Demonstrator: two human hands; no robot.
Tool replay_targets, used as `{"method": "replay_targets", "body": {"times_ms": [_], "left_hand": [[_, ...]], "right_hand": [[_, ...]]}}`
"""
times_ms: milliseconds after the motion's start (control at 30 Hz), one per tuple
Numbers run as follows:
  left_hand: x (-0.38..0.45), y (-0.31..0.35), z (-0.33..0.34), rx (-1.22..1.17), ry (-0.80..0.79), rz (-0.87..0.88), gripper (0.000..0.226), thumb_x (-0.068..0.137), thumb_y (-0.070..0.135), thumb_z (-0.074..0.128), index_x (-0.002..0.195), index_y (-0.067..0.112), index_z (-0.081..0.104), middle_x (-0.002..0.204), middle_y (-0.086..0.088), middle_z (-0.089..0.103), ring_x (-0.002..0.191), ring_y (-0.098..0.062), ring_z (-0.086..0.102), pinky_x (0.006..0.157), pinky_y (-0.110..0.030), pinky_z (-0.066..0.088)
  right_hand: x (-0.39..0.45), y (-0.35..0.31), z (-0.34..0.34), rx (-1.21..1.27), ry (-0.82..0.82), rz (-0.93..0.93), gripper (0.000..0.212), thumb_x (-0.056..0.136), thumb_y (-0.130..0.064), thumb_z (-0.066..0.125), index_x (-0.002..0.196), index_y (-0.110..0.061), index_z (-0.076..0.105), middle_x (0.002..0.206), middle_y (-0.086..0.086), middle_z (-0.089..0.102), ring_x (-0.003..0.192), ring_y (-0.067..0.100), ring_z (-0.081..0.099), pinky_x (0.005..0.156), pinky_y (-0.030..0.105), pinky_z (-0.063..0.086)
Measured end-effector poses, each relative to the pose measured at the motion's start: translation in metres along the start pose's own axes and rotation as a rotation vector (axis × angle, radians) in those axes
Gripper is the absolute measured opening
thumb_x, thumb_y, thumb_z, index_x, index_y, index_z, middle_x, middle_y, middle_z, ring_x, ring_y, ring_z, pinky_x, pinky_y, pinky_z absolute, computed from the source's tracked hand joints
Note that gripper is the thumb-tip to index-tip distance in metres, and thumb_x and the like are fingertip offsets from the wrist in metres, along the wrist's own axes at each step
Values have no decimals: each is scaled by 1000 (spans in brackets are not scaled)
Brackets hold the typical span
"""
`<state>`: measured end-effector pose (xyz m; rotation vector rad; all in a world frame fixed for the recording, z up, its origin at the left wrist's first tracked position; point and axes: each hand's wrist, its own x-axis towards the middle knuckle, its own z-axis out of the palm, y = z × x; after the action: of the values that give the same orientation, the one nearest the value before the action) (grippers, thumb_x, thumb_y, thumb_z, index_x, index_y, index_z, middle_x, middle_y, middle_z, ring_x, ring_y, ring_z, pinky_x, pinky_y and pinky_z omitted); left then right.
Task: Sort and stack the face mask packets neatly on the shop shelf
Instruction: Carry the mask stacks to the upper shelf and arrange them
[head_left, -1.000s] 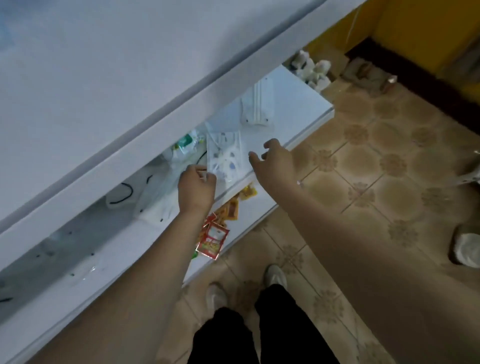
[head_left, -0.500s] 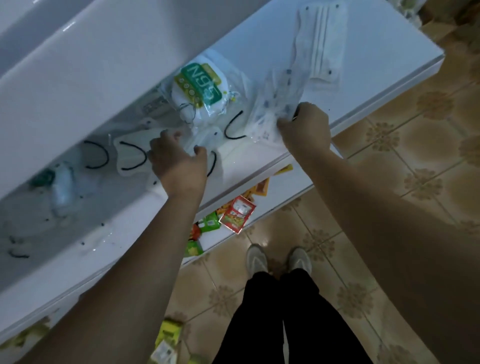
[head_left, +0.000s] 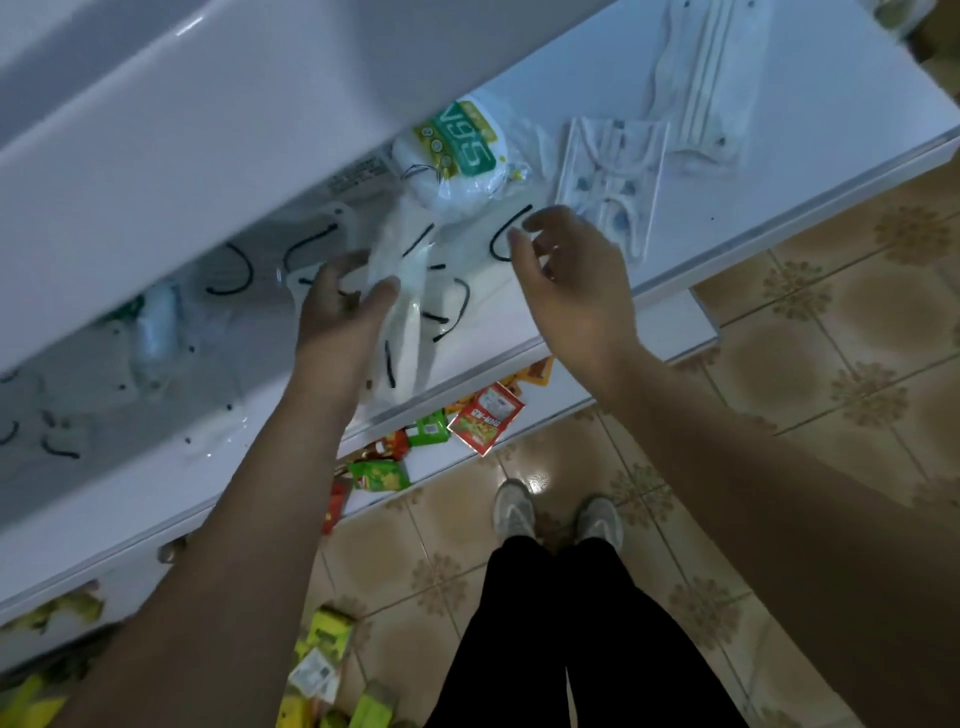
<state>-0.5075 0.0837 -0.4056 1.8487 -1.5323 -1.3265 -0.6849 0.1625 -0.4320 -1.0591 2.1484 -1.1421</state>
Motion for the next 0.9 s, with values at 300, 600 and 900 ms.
{"method": "replay_targets", "body": {"times_ms": [300,600,900], "left_hand": [[-12,-20,-10,-499,-177,-290,16,95,10,60,108,10,69,83,-2,76,73,-16,73,61,-26,58],[-4,-46,-37,-534,34,-403,14,97,13,58,83,12,62,61,1,66,49,-11,62,46,-20,50],[-2,-66,-58,-506,16,-307,14,98,7,55,97,15,66,79,2,73,73,-14,68,67,-24,54]], "right_hand": [[-3,3,36,-154,-186,-52,47,93,-46,61,124,-11,62,120,6,64,106,22,61,92,36,49],[-13,34,43,-591,-50,-417,46,84,-44,71,115,-10,72,123,12,68,119,34,57,104,44,36],[25,-8,-15,-524,27,-732,21,89,-33,63,101,-21,75,110,-4,72,107,33,57,85,39,40]]}}
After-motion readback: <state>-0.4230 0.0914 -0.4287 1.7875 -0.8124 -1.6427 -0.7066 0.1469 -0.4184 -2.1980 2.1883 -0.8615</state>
